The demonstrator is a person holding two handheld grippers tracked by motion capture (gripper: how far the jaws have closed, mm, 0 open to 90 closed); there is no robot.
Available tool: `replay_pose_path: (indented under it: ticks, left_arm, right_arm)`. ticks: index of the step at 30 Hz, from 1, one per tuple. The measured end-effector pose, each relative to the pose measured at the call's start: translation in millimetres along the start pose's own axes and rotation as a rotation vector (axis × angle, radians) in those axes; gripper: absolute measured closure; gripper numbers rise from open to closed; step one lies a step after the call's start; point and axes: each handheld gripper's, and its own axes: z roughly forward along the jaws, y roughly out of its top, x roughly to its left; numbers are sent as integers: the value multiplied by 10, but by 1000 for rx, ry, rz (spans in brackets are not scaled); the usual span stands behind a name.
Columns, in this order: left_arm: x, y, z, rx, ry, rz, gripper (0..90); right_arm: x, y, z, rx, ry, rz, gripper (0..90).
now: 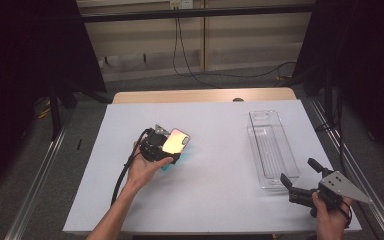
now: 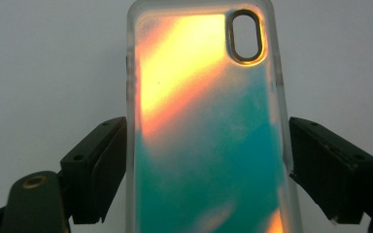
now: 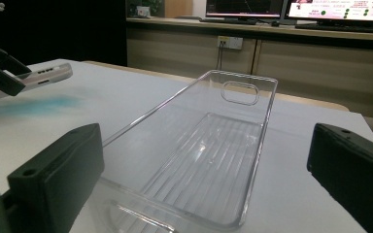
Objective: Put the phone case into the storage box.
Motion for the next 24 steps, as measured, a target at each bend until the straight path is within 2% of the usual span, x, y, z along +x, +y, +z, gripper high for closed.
replay_pose_path:
  ticks: [3, 8, 12, 13, 14, 18, 19, 21, 22, 24]
  left_arm:
    - [3, -1, -27, -6, 26, -6, 173]
    - [10, -8, -89, -52, 32, -16, 173]
    - [1, -5, -156, -89, 48, 18, 173]
    - [-4, -4, -177, -109, 58, 16, 173]
    - [-2, -2, -194, -113, 56, 19, 173]
    - [-15, -8, -267, -183, 55, 28, 173]
    - [-20, -13, -284, -191, 50, 32, 172]
    - [-42, -28, -294, -198, 66, 54, 172]
    - [-50, -39, -302, -201, 76, 57, 172]
    - [-56, -54, -316, -205, 68, 54, 172]
  right_arm:
    - [1, 1, 1, -2, -3, -1, 0]
    - [6, 4, -1, -2, -7, 0, 0]
    - [5, 4, -5, -2, -5, -2, 0]
    - [6, 4, -5, -2, -5, -2, 0]
    - [8, 4, -4, -2, -4, -2, 0]
    - [13, 5, -3, -2, -5, -3, 0]
    - [13, 5, -1, -1, -6, -3, 0]
    - [7, 4, 3, 2, -12, -5, 0]
    - [5, 5, 4, 2, -12, -3, 0]
    - [4, 12, 3, 0, -15, -4, 0]
